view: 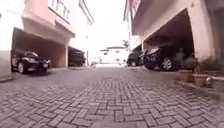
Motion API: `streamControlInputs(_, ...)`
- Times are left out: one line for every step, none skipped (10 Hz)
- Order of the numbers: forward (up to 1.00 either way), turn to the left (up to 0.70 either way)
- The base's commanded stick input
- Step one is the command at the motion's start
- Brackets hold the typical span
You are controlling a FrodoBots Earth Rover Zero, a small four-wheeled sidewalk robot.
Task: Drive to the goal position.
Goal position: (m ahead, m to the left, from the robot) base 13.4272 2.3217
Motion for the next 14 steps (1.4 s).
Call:
streamControlInputs(0.7,0.0)
streamControlInputs(0.7,0.0)
streamControlInputs(0.7,0.0)
streamControlInputs(0.7,0.0)
streamControlInputs(0.7,0.0)
streamControlInputs(0.7,0.0)
streamControlInputs(0.7,0.0)
streamControlInputs(0.7,0.0)
streamControlInputs(0.7,0.0)
streamControlInputs(0.7,0.0)
streamControlInputs(0.7,0.0)
streamControlInputs(0.7,0.0)
streamControlInputs(0.7,0.0)
streamControlInputs(0.7,0.0)
